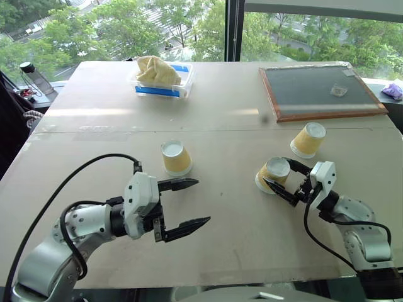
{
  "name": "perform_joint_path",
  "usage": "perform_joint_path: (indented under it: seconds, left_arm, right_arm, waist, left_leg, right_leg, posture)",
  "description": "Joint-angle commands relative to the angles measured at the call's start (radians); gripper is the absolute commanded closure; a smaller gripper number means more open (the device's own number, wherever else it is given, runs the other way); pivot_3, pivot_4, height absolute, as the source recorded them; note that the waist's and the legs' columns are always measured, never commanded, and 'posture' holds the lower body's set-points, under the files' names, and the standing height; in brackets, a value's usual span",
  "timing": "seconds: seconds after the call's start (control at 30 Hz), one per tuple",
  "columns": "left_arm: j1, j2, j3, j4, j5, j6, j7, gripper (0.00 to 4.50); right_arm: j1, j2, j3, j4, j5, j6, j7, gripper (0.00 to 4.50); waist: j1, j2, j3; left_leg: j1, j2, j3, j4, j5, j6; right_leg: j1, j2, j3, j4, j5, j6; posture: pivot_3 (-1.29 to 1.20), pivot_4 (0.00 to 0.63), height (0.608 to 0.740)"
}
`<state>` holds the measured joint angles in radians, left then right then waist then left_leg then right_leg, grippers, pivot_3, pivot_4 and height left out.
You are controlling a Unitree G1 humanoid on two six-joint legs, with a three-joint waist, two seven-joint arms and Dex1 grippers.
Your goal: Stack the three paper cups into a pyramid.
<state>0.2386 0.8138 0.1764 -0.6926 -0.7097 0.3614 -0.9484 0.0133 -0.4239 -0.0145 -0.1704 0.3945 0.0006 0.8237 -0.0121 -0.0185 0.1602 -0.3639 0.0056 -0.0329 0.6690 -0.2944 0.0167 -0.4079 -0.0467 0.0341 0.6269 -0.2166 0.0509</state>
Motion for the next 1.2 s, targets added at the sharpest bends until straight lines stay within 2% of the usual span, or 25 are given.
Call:
perform_joint_path:
  seconds: [0.03,0.1,0.3,0.47,0.6,0.67,0.7,0.73,0.8,1.03,1.2]
  left_arm:
    - [0.021,-0.017,0.024,-0.037,0.003,-0.015,0.016,0.0]
    - [0.032,-0.026,0.034,-0.039,0.009,-0.019,0.027,0.0]
    - [0.077,-0.081,0.094,-0.058,0.01,0.001,0.136,0.0]
    - [0.099,-0.099,0.136,-0.06,0.0,0.021,0.195,0.0]
    - [0.111,-0.106,0.153,-0.07,0.019,0.029,0.234,0.0]
    - [0.112,-0.117,0.148,-0.071,0.031,0.033,0.263,0.0]
    - [0.109,-0.123,0.142,-0.071,0.038,0.031,0.275,0.0]
    - [0.104,-0.131,0.135,-0.071,0.039,0.031,0.286,0.0]
    - [0.093,-0.14,0.122,-0.072,0.04,0.033,0.298,0.0]
    - [-0.001,-0.132,0.067,-0.069,0.032,0.069,0.312,0.0]
    - [-0.141,-0.133,-0.007,-0.075,0.014,0.133,0.338,0.0]
  right_arm:
    - [-0.036,0.028,0.001,0.002,0.009,-0.015,-0.011,2.4]
    - [-0.059,0.043,0.01,-0.004,0.011,0.001,-0.021,2.4]
    - [-0.312,0.164,0.174,0.069,-0.117,0.201,-0.156,2.4]
    - [-0.473,0.266,0.218,0.229,-0.207,0.205,-0.248,2.4]
    - [-0.504,0.266,0.218,0.286,-0.258,0.167,-0.266,2.4]
    - [-0.507,0.261,0.209,0.3,-0.267,0.156,-0.271,1.35]
    - [-0.504,0.256,0.203,0.296,-0.264,0.152,-0.267,1.03]
    - [-0.497,0.252,0.193,0.284,-0.256,0.151,-0.265,0.41]
    - [-0.468,0.233,0.173,0.238,-0.242,0.161,-0.26,0.04]
    - [-0.259,0.064,0.103,-0.051,-0.178,0.293,-0.202,0.04]
    - [-0.156,0.002,-0.021,-0.126,-0.158,0.279,-0.241,0.04]
  waist:
    - [0.0,0.0,0.0]
    - [-0.002,0.001,0.0]
    - [-0.015,0.001,0.001]
    - [-0.004,0.001,0.001]
    - [0.0,0.001,0.001]
    - [-0.002,0.001,0.001]
    - [-0.002,0.001,0.001]
    - [-0.003,0.001,0.001]
    - [-0.003,0.002,0.001]
    - [0.0,0.002,0.001]
    - [-0.002,0.001,0.001]
  left_leg:
    - [0.0,0.0,0.0,0.0,0.0,0.0]
    - [0.0,0.0,0.0,0.0,0.0,0.0]
    - [0.002,0.001,0.0,0.0,0.0,0.0]
    - [0.0,0.0,-0.001,0.0,0.0,0.0]
    - [-0.002,-0.001,-0.002,0.0,0.0,0.0]
    - [-0.003,-0.002,-0.001,0.0,0.0,-0.001]
    - [-0.003,-0.002,-0.001,-0.001,0.0,-0.001]
    - [-0.003,-0.002,-0.001,-0.001,0.0,-0.001]
    - [-0.003,-0.002,-0.001,-0.001,0.0,-0.001]
    - [-0.004,-0.002,-0.002,-0.001,0.0,0.0]
    - [-0.003,-0.002,-0.001,0.0,0.0,0.0]
  right_leg:
    - [0.0,0.0,0.0,0.0,0.0,0.0]
    - [0.0,0.0,0.0,0.0,0.0,0.0]
    - [0.0,0.002,0.001,0.001,0.001,-0.001]
    - [-0.001,0.002,0.0,0.001,0.001,-0.001]
    - [-0.002,0.0,0.0,0.0,0.003,0.003]
    - [-0.002,-0.001,0.0,-0.001,0.003,0.003]
    - [-0.002,-0.001,0.0,-0.001,0.003,0.003]
    - [-0.002,-0.001,0.0,-0.001,0.003,0.003]
    - [-0.003,-0.001,0.0,0.0,0.003,0.003]
    - [-0.003,-0.001,-0.002,0.0,0.003,0.003]
    - [-0.002,0.0,-0.002,0.0,0.003,0.003]
  posture:
    - [0.0,0.15,0.74]
    - [0.0,0.15,0.74]
    - [0.0,0.15,0.74]
    - [0.0,0.15,0.74]
    - [0.0,0.15,0.74]
    - [0.0,0.15,0.74]
    - [0.0,0.15,0.74]
    - [0.0,0.15,0.74]
    - [0.0,0.15,0.74]
    - [0.0,0.15,0.74]
    - [0.0,0.15,0.74]
